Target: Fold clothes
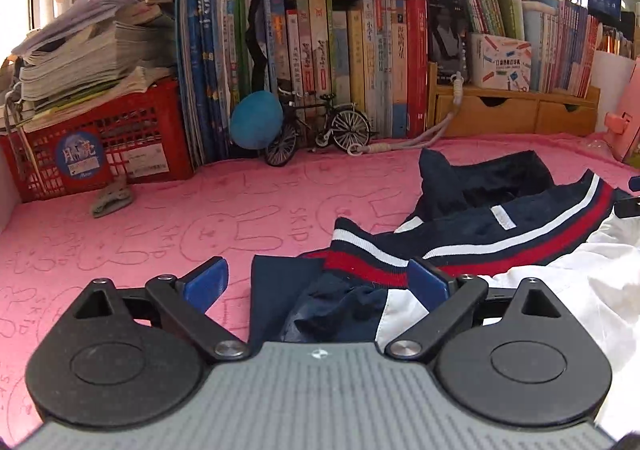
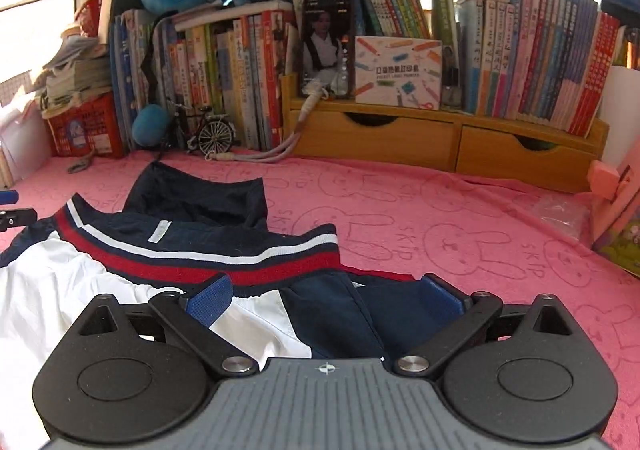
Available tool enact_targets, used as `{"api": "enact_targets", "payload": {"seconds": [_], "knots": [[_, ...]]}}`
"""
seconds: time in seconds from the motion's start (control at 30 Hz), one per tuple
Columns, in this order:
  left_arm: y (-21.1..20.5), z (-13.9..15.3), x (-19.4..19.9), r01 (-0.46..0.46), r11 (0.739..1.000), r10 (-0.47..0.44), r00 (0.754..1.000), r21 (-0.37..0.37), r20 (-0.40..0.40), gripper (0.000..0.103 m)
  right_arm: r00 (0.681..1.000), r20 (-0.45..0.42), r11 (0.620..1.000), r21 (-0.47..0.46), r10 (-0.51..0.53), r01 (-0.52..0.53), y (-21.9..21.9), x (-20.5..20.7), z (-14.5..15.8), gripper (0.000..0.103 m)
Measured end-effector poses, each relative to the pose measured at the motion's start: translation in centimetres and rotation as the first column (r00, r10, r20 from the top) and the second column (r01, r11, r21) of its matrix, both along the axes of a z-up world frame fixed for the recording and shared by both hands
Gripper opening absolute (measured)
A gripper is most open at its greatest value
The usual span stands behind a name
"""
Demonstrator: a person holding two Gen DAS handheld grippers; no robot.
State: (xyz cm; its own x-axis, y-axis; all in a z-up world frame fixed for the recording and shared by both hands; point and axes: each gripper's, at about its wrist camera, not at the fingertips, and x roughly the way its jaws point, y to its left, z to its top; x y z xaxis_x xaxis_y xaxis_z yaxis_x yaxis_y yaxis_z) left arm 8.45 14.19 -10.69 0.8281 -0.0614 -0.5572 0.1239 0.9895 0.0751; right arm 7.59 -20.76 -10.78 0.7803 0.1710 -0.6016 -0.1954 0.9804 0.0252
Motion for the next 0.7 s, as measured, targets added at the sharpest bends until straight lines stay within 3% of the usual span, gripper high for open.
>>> {"api": "enact_targets", "payload": {"seconds": [0.03,0.07,0.1,0.2,0.23,0.33,0.4,0.47,0.5,0.57,0.63,0.67,0.7], "knots": [[-0.5,-0.7,0.9,0.000,1.000,0.001,0.999,0.018,-0.032,0.070,1.000,-0.023,1.000,-0.010,-0.007,0.007,0.5,1.0,-0.6,0.101],[-1.2,-1.3,1.7,0.006,0.999,-0.003,0.998,0.033,-0.067,0.036,0.999,-0.044,1.000,-0.020,-0.013,0.012,0.9,1.8,-1.2,0.099],[-1.4,-1.2,1.9,0.003,1.000,-0.001,0.998,0.028,-0.057,0.028,0.998,-0.055,0.999,-0.028,-0.017,0.015,1.3,2.2,-1.6,0.093],[-1.7,-0.6,2.6,-0.046,0.998,0.046,0.999,0.042,-0.005,0.019,0.998,-0.031,0.998,-0.047,-0.048,0.046,1.8,2.6,-1.8,0.054],[-1.7,-0.4,3.0,-0.079,0.995,0.079,0.997,0.054,0.012,0.019,0.996,-0.005,0.993,-0.072,-0.092,0.092,1.6,2.7,-1.7,0.046],[-0.8,-0.5,4.2,-0.222,0.970,0.220,0.975,0.100,0.027,0.019,0.963,0.048,0.945,-0.184,-0.265,0.270,0.3,3.7,-2.1,0.041],[-0.8,0.4,2.4,-0.199,0.979,0.197,0.978,0.030,0.068,0.021,0.963,0.082,0.952,-0.156,-0.255,0.265,0.0,2.4,-1.8,0.037],[-2.8,1.1,-0.7,-0.048,0.998,0.044,0.993,0.041,0.109,0.026,0.965,0.117,0.962,-0.117,-0.234,0.247,-0.2,0.9,-1.4,0.037],[-3.8,1.5,-2.2,0.027,0.998,-0.034,0.991,0.049,0.129,0.033,0.980,0.118,0.983,-0.068,-0.160,0.169,0.3,-0.3,-0.8,0.039],[-5.9,1.9,-4.6,0.170,0.984,-0.176,0.976,0.060,0.131,0.038,0.995,0.096,0.999,0.039,0.030,-0.034,2.0,-1.8,0.0,0.048],[-8.4,1.2,-5.8,0.299,0.952,-0.305,0.949,0.069,0.083,0.038,0.968,0.052,0.957,0.148,0.245,-0.250,4.1,-2.3,0.3,0.060],[-9.3,0.6,-5.8,0.316,0.944,-0.323,0.944,0.100,0.065,0.039,0.936,0.039,0.914,0.204,0.350,-0.350,5.2,-2.6,0.4,0.064],[-10.3,-0.1,-5.7,0.330,0.935,-0.339,0.940,0.131,0.045,0.039,0.922,0.023,0.903,0.197,0.386,-0.382,6.4,-2.4,0.2,0.071]]}}
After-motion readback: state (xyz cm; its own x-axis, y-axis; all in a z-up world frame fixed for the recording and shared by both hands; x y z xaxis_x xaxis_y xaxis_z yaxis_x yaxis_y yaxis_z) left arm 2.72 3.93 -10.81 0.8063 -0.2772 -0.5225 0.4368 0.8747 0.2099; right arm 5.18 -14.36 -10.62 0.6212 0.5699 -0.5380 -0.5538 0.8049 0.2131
